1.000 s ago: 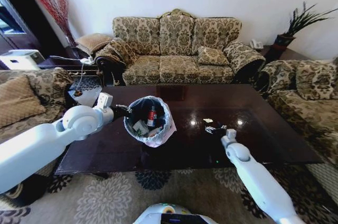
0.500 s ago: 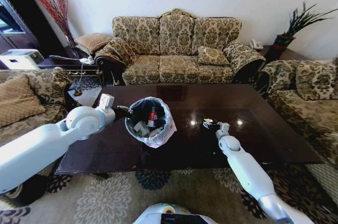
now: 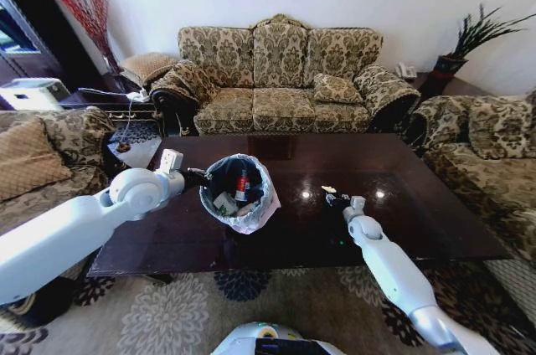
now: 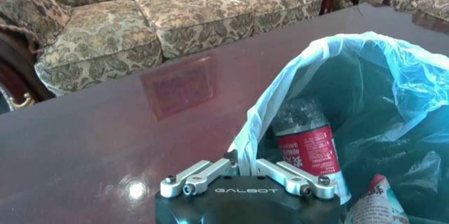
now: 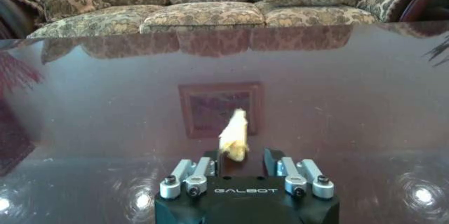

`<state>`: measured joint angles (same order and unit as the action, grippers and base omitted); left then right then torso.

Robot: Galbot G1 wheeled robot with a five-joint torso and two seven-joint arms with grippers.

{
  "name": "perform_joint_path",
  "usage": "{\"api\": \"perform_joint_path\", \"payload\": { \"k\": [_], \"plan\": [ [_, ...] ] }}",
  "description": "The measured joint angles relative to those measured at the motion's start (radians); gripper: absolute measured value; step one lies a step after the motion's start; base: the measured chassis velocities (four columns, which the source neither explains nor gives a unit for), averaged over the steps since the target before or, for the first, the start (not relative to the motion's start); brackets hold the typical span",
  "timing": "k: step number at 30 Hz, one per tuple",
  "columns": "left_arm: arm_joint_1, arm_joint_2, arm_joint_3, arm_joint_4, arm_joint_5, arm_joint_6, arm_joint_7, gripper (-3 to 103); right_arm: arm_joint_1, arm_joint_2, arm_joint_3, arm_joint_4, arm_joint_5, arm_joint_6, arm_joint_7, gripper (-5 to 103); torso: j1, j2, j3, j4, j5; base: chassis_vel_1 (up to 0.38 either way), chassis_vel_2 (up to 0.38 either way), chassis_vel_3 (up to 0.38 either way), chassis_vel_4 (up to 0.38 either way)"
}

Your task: Move to the front of the table and place the trash on the table into the trash bin.

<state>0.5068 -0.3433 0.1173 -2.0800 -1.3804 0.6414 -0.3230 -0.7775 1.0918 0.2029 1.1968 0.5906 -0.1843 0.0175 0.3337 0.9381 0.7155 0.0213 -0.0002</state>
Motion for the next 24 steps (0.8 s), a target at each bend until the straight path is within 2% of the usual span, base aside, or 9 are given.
{"api": "perform_joint_path", "payload": {
  "k": [2, 5, 7, 11, 13, 14, 20, 24],
  "plan": [
    [0.000, 0.000, 0.000, 0.000, 0.000, 0.000, 0.000, 0, -0.002, -0.001, 0.001, 0.001, 0.000, 0.000, -0.001, 36, 0.000, 0.000, 0.000, 0.0001, 0.0001, 0.000, 0.000, 0.000, 0.000],
    [-0.001, 0.003, 0.000, -0.003, 0.000, -0.001, 0.000, 0, -0.007, -0.005, 0.003, 0.007, 0.000, 0.000, -0.002, 24, 0.000, 0.000, 0.000, 0.0000, 0.0003, 0.000, 0.000, 0.000, 0.000],
    [-0.001, 0.004, 0.000, -0.003, 0.000, -0.001, 0.000, 0, -0.008, -0.005, 0.004, 0.008, 0.000, 0.000, -0.002, 24, 0.000, 0.000, 0.000, 0.0000, 0.0003, 0.000, 0.000, 0.000, 0.000],
    [-0.001, 0.007, 0.000, -0.006, 0.000, -0.002, 0.000, 0, -0.023, -0.008, 0.012, 0.025, 0.002, 0.000, -0.003, 8, 0.000, 0.000, 0.000, 0.0002, 0.0005, 0.000, 0.000, 0.000, 0.000],
    [-0.001, 0.007, 0.000, -0.007, 0.000, -0.002, 0.000, 0, -0.028, -0.009, 0.015, 0.031, 0.003, -0.001, -0.002, 8, 0.000, 0.000, 0.000, 0.0002, 0.0004, 0.000, 0.000, 0.000, 0.000],
    [-0.001, 0.008, 0.000, -0.008, 0.000, -0.002, 0.001, 0, -0.037, -0.010, 0.019, 0.038, 0.004, -0.001, -0.002, 2, 0.000, 0.000, 0.000, 0.0001, 0.0004, 0.000, 0.000, 0.000, 0.000],
    [-0.001, 0.009, 0.000, -0.011, 0.000, -0.003, 0.001, 0, -0.062, -0.017, 0.035, 0.059, 0.007, 0.001, 0.000, 0, 0.000, 0.000, 0.000, 0.0001, 0.0004, 0.000, 0.000, 0.000, 0.000],
    [-0.001, 0.009, 0.000, -0.012, 0.000, -0.003, 0.001, 0, -0.089, -0.028, 0.047, 0.080, 0.007, 0.046, -0.021, 0, 0.000, 0.000, 0.000, -0.0001, 0.0002, 0.000, 0.000, 0.000, 0.000]
  ]
}}
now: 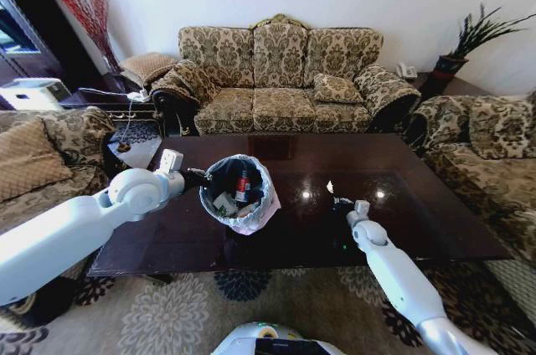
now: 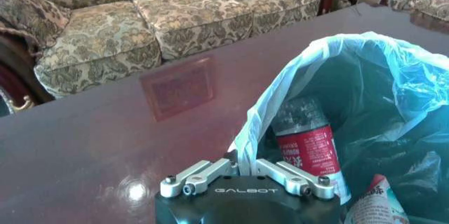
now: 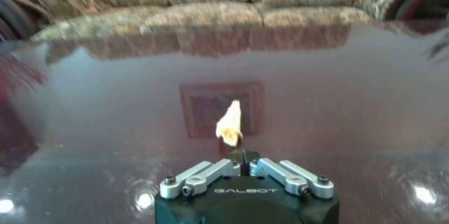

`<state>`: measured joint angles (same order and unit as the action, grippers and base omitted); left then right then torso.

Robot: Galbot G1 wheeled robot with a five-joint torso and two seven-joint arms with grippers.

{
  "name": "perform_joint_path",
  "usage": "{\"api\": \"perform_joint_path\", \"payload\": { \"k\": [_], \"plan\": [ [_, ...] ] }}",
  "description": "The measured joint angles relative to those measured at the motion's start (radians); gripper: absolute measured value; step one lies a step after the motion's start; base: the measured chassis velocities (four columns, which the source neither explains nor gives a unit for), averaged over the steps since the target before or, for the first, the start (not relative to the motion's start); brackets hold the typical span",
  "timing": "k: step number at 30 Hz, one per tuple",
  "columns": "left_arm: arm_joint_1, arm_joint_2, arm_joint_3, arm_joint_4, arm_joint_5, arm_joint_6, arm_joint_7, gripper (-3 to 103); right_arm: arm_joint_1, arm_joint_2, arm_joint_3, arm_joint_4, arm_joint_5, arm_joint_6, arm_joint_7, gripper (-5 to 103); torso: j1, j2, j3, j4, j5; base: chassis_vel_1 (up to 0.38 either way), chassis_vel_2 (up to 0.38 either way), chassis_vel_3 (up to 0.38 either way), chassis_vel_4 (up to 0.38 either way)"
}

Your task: Move to the front of the table and place the trash on the table into the trash bin.

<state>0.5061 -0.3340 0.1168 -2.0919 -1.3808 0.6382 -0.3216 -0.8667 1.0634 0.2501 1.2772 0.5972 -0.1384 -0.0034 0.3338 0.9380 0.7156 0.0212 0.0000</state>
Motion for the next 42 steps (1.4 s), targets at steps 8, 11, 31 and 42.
{"api": "perform_joint_path", "payload": {
  "k": [8, 11, 31, 42],
  "plan": [
    [-0.022, 0.008, 0.018, 0.001, 0.000, -0.010, 0.009, 0, 0.035, 0.017, -0.004, -0.027, -0.031, 0.121, -0.081, 22, 0.000, 0.000, 0.000, 0.0003, 0.0000, 0.000, 0.000, 0.000, 0.000],
    [-0.017, 0.010, 0.018, -0.002, 0.001, -0.010, 0.009, 0, 0.060, 0.037, -0.008, -0.062, -0.066, 0.151, -0.069, 33, 0.000, 0.000, 0.000, 0.0004, 0.0000, 0.000, 0.000, 0.000, 0.000],
    [-0.010, 0.009, 0.014, 0.008, 0.001, -0.011, 0.008, 0, 0.182, 0.118, -0.039, -0.248, -0.054, 0.099, -0.007, 80, 0.000, 0.000, 0.000, 0.0002, 0.0000, 0.000, 0.000, 0.000, 0.000],
    [-0.014, 0.006, 0.013, 0.014, 0.001, -0.011, 0.008, 0, 0.174, 0.109, -0.046, -0.241, -0.054, 0.096, -0.015, 52, 0.000, 0.000, 0.000, 0.0001, -0.0001, 0.000, 0.000, 0.000, 0.000]
  ]
}}
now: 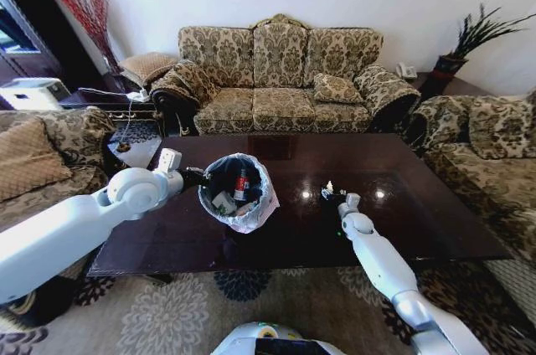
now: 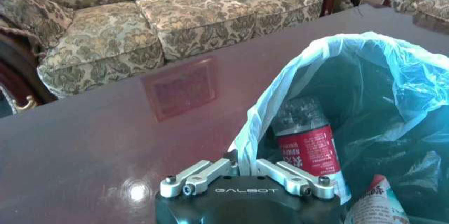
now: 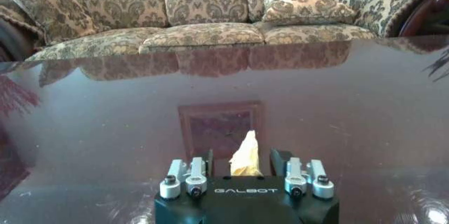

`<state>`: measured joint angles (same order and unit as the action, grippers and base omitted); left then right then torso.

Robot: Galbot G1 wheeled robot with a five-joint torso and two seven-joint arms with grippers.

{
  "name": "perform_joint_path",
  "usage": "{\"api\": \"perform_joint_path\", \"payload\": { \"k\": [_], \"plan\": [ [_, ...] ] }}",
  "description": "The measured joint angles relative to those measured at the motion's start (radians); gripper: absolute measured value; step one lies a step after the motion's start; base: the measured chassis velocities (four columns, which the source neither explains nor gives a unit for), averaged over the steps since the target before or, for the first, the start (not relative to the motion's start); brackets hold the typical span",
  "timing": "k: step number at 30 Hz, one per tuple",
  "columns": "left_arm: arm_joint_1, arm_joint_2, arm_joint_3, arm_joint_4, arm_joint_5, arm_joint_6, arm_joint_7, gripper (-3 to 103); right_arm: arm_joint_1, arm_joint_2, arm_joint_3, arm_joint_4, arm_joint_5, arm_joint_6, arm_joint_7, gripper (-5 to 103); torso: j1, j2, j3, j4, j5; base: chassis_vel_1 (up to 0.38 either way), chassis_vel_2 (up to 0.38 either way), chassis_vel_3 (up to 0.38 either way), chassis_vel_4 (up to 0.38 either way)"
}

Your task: Move to the front of the table and place the trash on the table into the trash bin.

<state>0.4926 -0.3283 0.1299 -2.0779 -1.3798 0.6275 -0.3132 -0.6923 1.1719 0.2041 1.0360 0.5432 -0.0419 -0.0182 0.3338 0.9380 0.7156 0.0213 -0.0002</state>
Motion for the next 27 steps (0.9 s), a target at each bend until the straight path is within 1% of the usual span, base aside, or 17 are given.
{"api": "perform_joint_path", "payload": {
  "k": [2, 3, 5, 6, 7, 10, 11, 13, 15, 16, 18, 20, 22, 23, 25, 26, 27],
  "plan": [
    [-0.001, 0.000, 0.000, 0.001, 0.000, 0.000, 0.000, 0, -0.001, -0.001, 0.000, 0.002, 0.000, 0.000, 0.000, 52, 0.000, 0.000, 0.000, 0.0000, 0.0001, 0.000, 0.000, 0.000, 0.000],
    [-0.002, 0.000, 0.000, 0.002, 0.000, 0.000, 0.000, 0, -0.009, -0.006, 0.000, 0.009, 0.000, 0.000, 0.000, 40, 0.000, 0.000, 0.000, 0.0001, 0.0003, 0.000, 0.000, 0.000, 0.000],
    [-0.002, 0.001, 0.000, 0.002, 0.000, 0.000, 0.000, 0, -0.012, -0.008, 0.001, 0.011, 0.000, 0.000, 0.001, 40, 0.000, 0.000, 0.000, 0.0000, 0.0002, 0.000, 0.000, 0.000, 0.000],
    [-0.002, 0.001, 0.000, 0.001, 0.000, 0.000, 0.000, 0, -0.016, -0.011, 0.002, 0.015, 0.000, 0.000, 0.000, 32, 0.000, 0.000, 0.000, 0.0001, 0.0002, 0.000, 0.000, 0.000, 0.000],
    [-0.003, 0.001, 0.000, 0.001, 0.000, -0.001, 0.000, 0, -0.019, -0.013, 0.002, 0.018, 0.000, 0.001, 0.000, 32, 0.000, 0.000, 0.000, 0.0000, 0.0001, 0.000, 0.000, 0.000, 0.000],
    [-0.005, 0.002, 0.000, 0.000, 0.000, -0.001, 0.000, 0, -0.023, -0.016, 0.002, 0.021, 0.001, 0.001, 0.000, 25, 0.000, 0.000, 0.000, 0.0000, 0.0002, 0.000, 0.000, 0.000, 0.000],
    [-0.005, 0.004, 0.000, -0.001, 0.000, -0.001, 0.000, 0, -0.023, -0.017, 0.002, 0.022, 0.002, 0.001, 0.000, 16, 0.000, 0.000, 0.000, 0.0000, 0.0002, 0.000, 0.000, 0.000, 0.000],
    [-0.005, 0.005, 0.000, -0.002, 0.000, -0.001, 0.000, 0, -0.024, -0.018, 0.002, 0.023, 0.005, 0.000, 0.000, 16, 0.000, 0.000, 0.000, 0.0000, 0.0002, 0.000, 0.000, 0.000, 0.000],
    [-0.004, 0.006, 0.000, -0.004, -0.001, -0.001, 0.000, 0, -0.024, -0.019, 0.002, 0.025, 0.011, -0.002, 0.001, 8, 0.000, 0.000, 0.000, 0.0001, 0.0002, 0.000, 0.000, 0.000, 0.000],
    [-0.004, 0.006, 0.000, -0.004, -0.001, -0.001, 0.000, 0, -0.024, -0.019, 0.002, 0.025, 0.011, -0.002, 0.001, 8, 0.000, 0.000, 0.000, 0.0001, 0.0002, 0.000, 0.000, 0.000, 0.000],
    [-0.004, 0.006, -0.002, -0.006, -0.002, -0.002, 0.000, 0, -0.026, -0.022, 0.002, 0.035, 0.018, -0.004, 0.003, 2, 0.000, 0.000, 0.000, 0.0003, 0.0003, 0.000, 0.000, 0.000, 0.000],
    [-0.005, 0.006, -0.003, -0.006, -0.003, -0.002, 0.000, 0, -0.029, -0.024, 0.001, 0.046, 0.018, 0.001, 0.010, 1, 0.000, 0.000, 0.000, 0.0003, 0.0004, 0.000, 0.000, 0.000, 0.000],
    [-0.007, 0.006, -0.003, -0.004, -0.004, -0.002, 0.002, 0, -0.056, -0.044, -0.001, 0.143, 0.017, 0.022, 0.019, 0, 0.000, 0.000, 0.000, 0.0002, 0.0005, 0.000, 0.000, 0.000, 0.000],
    [-0.007, 0.006, -0.003, -0.004, -0.004, -0.002, 0.002, 0, -0.056, -0.044, -0.001, 0.143, 0.017, 0.022, 0.019, 0, 0.000, 0.000, 0.000, 0.0002, 0.0005, 0.000, 0.000, 0.000, 0.000],
    [-0.007, 0.006, -0.001, 0.000, -0.004, -0.002, 0.002, 0, -0.090, -0.076, -0.007, 0.317, 0.040, 0.018, 0.023, 0, 0.000, 0.000, 0.000, -0.0002, 0.0002, 0.000, 0.000, 0.000, 0.000],
    [-0.007, 0.006, -0.001, 0.000, -0.004, -0.002, 0.002, 0, -0.090, -0.076, -0.007, 0.317, 0.040, 0.018, 0.023, 0, 0.000, 0.000, 0.000, -0.0002, 0.0002, 0.000, 0.000, 0.000, 0.000],
    [-0.007, 0.008, 0.001, -0.001, -0.005, -0.002, 0.003, 0, -0.101, -0.096, -0.016, 0.421, 0.059, 0.010, 0.025, 0, 0.000, 0.000, 0.000, -0.0003, 0.0003, 0.000, 0.000, 0.000, 0.000]
  ]
}}
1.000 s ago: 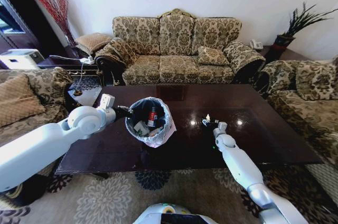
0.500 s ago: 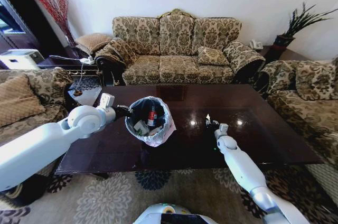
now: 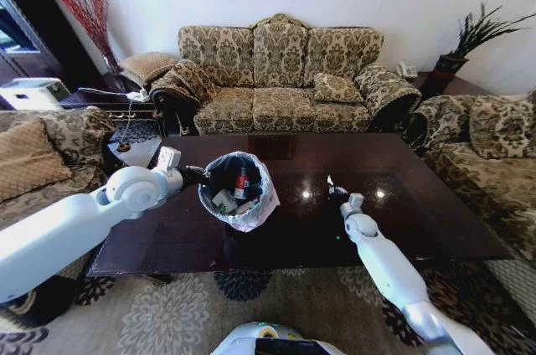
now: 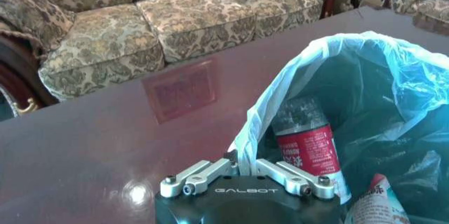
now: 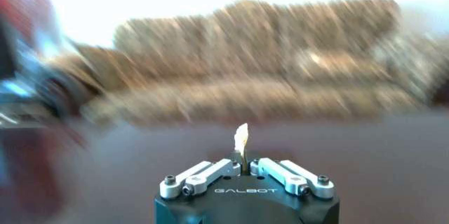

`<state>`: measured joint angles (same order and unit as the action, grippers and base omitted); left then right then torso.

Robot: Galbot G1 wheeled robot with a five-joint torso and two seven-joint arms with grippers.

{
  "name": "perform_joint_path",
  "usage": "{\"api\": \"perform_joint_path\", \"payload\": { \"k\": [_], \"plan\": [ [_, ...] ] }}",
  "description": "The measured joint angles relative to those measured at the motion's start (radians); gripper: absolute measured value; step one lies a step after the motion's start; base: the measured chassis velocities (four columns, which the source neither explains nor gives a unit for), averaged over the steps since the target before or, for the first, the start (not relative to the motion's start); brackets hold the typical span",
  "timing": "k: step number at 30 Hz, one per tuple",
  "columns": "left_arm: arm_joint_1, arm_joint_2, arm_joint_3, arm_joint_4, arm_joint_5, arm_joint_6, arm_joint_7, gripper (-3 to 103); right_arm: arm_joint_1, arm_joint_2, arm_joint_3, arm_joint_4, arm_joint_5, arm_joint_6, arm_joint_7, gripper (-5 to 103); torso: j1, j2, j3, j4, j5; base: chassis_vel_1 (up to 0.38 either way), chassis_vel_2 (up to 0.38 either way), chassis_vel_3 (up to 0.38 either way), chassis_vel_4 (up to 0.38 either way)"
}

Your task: Move to the front of the table and place the trash on the table into the trash bin.

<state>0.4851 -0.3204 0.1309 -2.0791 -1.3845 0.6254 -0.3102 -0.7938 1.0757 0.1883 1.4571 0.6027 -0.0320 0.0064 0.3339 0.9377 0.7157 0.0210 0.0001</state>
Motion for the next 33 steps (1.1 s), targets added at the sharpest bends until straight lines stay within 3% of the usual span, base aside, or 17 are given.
{"api": "perform_joint_path", "payload": {
  "k": [2, 3, 7, 11, 16, 22, 25, 31, 33],
  "plan": [
    [0.000, 0.006, 0.002, -0.001, -0.002, 0.000, 0.000, 0, -0.007, -0.046, -0.031, 0.256, 0.043, -0.031, -0.003, 0, 0.000, 0.000, 0.000, 0.0005, -0.0005, 0.000, 0.000, 0.000, 0.000],
    [0.000, 0.006, 0.002, -0.001, -0.002, 0.000, 0.000, 0, -0.007, -0.046, -0.031, 0.256, 0.043, -0.031, -0.003, 0, 0.000, 0.000, 0.000, 0.0005, -0.0005, 0.000, 0.000, 0.000, 0.000],
    [0.002, 0.013, 0.003, -0.010, -0.014, 0.001, -0.005, 0, 0.027, -0.095, -0.137, 0.630, 0.087, -0.094, -0.068, 0, 0.000, 0.000, 0.000, 0.0006, -0.0009, 0.000, 0.000, 0.000, 0.000],
    [0.008, 0.018, 0.000, -0.022, -0.021, 0.002, -0.009, 0, 0.044, -0.103, -0.231, 0.736, 0.084, -0.118, -0.115, 0, 0.000, 0.000, 0.000, 0.0003, 0.0000, 0.000, 0.000, 0.000, 0.000],
    [0.018, 0.021, -0.015, -0.036, -0.037, 0.003, -0.020, 0, 0.048, -0.094, -0.301, 0.735, 0.068, -0.155, -0.158, 0, 0.000, 0.000, 0.000, 0.0002, 0.0000, 0.000, 0.000, 0.000, 0.000],
    [0.025, 0.028, -0.033, -0.069, -0.066, 0.005, -0.034, 0, 0.076, -0.043, -0.380, 0.680, 0.026, -0.206, -0.118, -2, 0.000, 0.000, 0.000, 0.0006, 0.0000, 0.000, 0.000, 0.000, 0.000],
    [0.032, 0.031, -0.045, -0.086, -0.076, 0.005, -0.036, 0, 0.085, -0.029, -0.407, 0.653, 0.013, -0.211, -0.100, 14, 0.000, 0.000, 0.000, 0.0004, -0.0001, 0.000, 0.000, 0.000, 0.000],
    [0.035, 0.024, -0.047, -0.088, -0.077, 0.006, -0.038, 0, 0.083, -0.025, -0.409, 0.648, 0.014, -0.206, -0.090, 30, 0.000, 0.000, 0.000, 0.0003, -0.0001, 0.000, 0.000, 0.000, 0.000],
    [0.035, 0.016, -0.047, -0.086, -0.077, 0.006, -0.039, 0, 0.078, -0.028, -0.407, 0.649, 0.019, -0.197, -0.090, 41, 0.000, 0.000, 0.000, 0.0003, -0.0002, 0.000, 0.000, 0.000, 0.000]
  ]
}}
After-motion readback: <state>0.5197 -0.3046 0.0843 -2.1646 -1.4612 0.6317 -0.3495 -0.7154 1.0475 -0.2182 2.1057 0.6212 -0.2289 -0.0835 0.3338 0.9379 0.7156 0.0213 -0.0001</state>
